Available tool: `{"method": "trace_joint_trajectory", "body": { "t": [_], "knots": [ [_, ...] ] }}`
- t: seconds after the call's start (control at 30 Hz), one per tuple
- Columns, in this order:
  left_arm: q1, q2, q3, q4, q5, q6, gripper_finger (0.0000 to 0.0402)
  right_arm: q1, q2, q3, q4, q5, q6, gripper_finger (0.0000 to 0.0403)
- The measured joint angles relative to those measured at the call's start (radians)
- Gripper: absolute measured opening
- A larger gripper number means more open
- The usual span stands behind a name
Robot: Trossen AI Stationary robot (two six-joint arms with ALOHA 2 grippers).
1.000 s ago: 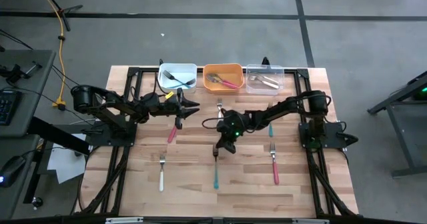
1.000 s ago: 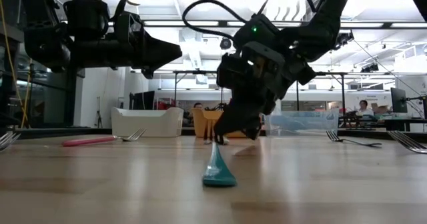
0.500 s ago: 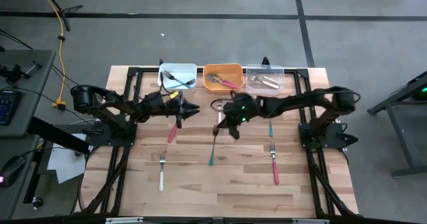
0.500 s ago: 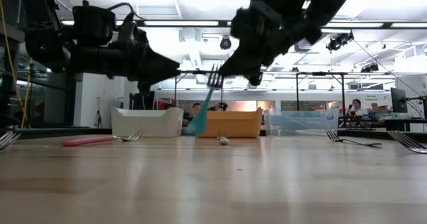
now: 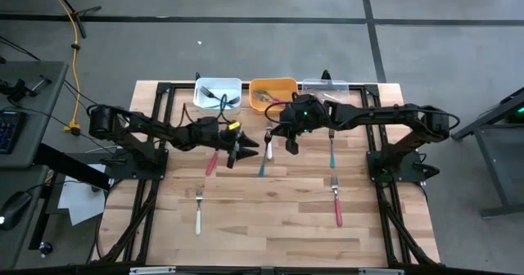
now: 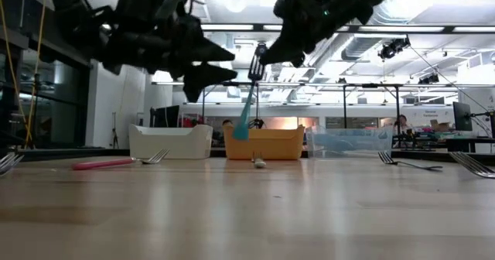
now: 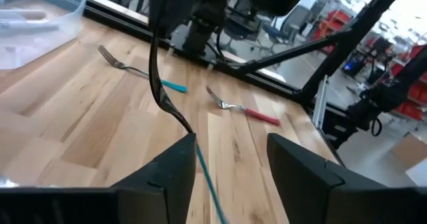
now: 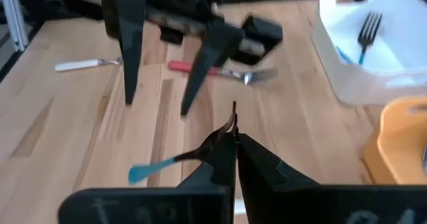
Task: Sort silverware by color (type)
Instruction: Put the bottom blue fork into the white bin
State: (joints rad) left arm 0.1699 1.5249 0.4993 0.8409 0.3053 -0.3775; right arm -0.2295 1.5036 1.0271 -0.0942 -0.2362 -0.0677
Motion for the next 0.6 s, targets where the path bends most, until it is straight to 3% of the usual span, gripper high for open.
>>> {"method": "trace_joint_trajectory", "body": {
  "t": [0.23,0.6],
  "knots": [
    [-0.010,0.000,0.066,-0.123,-0.039,0.005,0.0180,0.000,0.000,0.068,-0.046,0.020,-0.045,0.0003],
    [-0.008,0.114,0.161,-0.105,-0.048,-0.022,0.0173,0.000,0.000,0.080,-0.037,0.027,-0.059,0.0003]
  ]
}}
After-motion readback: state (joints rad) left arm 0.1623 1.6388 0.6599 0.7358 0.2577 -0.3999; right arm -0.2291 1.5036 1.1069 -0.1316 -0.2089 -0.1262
